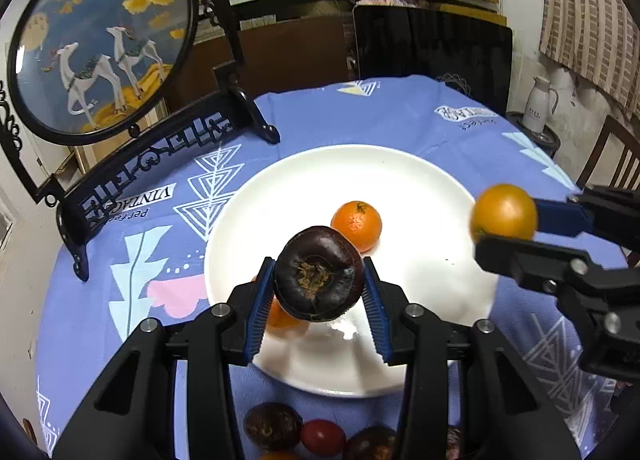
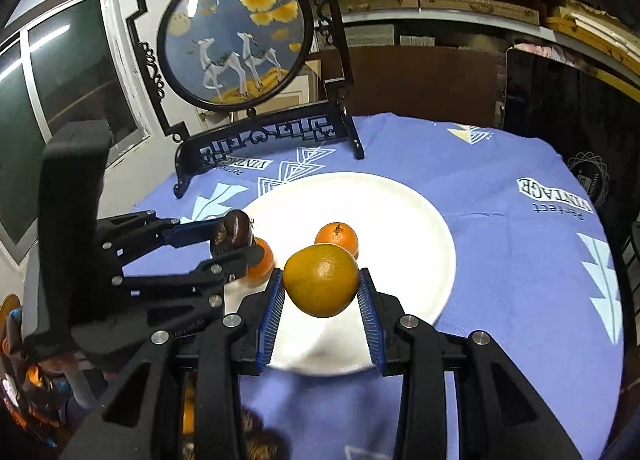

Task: Organize fruits
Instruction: 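Carry the dark fruit and yellow tomato onto the plate and open both grippers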

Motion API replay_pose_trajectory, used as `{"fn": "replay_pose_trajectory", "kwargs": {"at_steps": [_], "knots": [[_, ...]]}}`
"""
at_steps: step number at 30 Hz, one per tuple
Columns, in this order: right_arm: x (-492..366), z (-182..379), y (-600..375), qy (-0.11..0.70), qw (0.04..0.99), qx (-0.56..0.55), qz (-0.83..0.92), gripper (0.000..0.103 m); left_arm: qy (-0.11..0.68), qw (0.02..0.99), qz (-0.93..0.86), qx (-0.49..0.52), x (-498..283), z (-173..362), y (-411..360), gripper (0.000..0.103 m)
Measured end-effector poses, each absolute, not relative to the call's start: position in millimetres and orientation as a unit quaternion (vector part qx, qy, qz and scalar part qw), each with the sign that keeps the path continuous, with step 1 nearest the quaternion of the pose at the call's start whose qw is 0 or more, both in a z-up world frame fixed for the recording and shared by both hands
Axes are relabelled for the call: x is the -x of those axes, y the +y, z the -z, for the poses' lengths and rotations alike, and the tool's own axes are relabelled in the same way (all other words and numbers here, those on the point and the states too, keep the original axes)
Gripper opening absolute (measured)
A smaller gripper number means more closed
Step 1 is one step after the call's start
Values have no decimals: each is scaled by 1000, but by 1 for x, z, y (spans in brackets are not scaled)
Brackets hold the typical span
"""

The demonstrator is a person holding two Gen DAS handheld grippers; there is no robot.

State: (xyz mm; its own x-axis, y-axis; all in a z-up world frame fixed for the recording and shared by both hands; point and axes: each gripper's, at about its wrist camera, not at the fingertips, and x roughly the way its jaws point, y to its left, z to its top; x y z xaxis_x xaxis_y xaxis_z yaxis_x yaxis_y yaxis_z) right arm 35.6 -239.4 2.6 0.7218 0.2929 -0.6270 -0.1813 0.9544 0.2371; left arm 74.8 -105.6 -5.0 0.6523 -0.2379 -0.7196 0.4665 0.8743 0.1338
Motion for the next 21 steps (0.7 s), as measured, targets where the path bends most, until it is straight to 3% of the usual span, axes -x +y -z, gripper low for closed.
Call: {"fn": "replay_pose_trajectory", "kwargs": {"at_steps": [12,14,16,21], "knots": [[-71,22,-238,374,914,-91,-129,38,372,892,191,-170,-90,19,-113,42],[-75,23,-238,378,913,-91,-126,42,368,893,192,-173,-91,19,-115,44],[-74,22,-241,370,917,-96,-116,52,366,895,187,-173,-91,19,-116,56],[-60,22,-245,369,916,-109,-119,52,358,900,184,-171,-86,17,-111,62]]}}
